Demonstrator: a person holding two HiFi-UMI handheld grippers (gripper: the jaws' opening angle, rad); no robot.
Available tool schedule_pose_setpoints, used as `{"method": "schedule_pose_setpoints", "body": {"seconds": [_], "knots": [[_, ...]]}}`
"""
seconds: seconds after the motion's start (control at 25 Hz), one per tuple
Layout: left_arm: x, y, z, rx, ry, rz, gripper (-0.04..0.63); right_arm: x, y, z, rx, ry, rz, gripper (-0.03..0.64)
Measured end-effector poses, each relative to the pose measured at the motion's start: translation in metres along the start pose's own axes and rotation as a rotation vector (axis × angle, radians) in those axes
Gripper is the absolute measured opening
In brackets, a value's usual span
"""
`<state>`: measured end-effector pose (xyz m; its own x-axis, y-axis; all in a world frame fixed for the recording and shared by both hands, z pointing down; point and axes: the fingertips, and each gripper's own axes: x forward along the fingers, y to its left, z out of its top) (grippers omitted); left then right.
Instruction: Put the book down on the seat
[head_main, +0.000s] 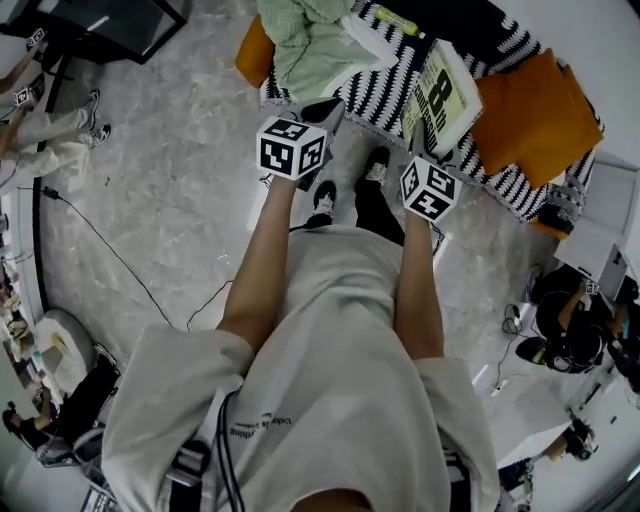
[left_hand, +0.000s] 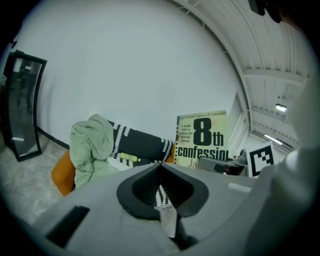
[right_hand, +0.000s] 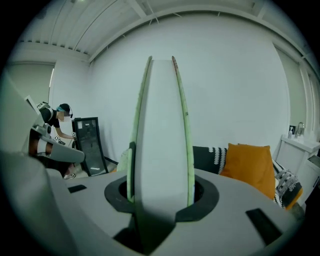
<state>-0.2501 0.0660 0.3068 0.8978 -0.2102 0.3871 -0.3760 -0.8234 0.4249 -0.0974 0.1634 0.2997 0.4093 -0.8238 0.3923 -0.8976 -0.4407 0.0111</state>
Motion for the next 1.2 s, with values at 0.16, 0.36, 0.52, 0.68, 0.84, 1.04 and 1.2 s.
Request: {"method": "schedule_pose_setpoints", "body": {"seconds": [0.16,0.36,0.52,0.68,0.84,1.04,1.2], "knots": [[-0.002,0.007,0.013,0.036,-0.015,0.045,0.008,0.023,0.016,0.016,-0.010,-0.017,0.049,0.150],[-0.006,0.022,0.035,0.075,-0.049,0.117,0.008,0.040,0.026,0.018,-0.010,0.001,0.073,0.150],[0.003,0.031,0.047,0.117,-0.045,0.164,0.009,0.050,0.017,0.024,0.025,-0.001,0.054,0.150],[0.024,0.022,0.058,0.119,-0.037,0.115,0.009,0.052,0.002,0.026,0.038,0.010,0.023,0.150],[0.059,0.015,0.062,0.105,-0.043,0.110,0.009,0.057,-0.023,0.019,0.024,0.062,0.043,0.151],[0.087,0.018,0.072,0.095,-0.037,0.117,0.008,0.066,-0.044,0.017,0.009,0.073,0.052,0.150],[0.109,0.016,0.087,0.109,-0.041,0.109,0.009,0.082,-0.066,0.025,0.007,0.077,0.036,0.150]]}}
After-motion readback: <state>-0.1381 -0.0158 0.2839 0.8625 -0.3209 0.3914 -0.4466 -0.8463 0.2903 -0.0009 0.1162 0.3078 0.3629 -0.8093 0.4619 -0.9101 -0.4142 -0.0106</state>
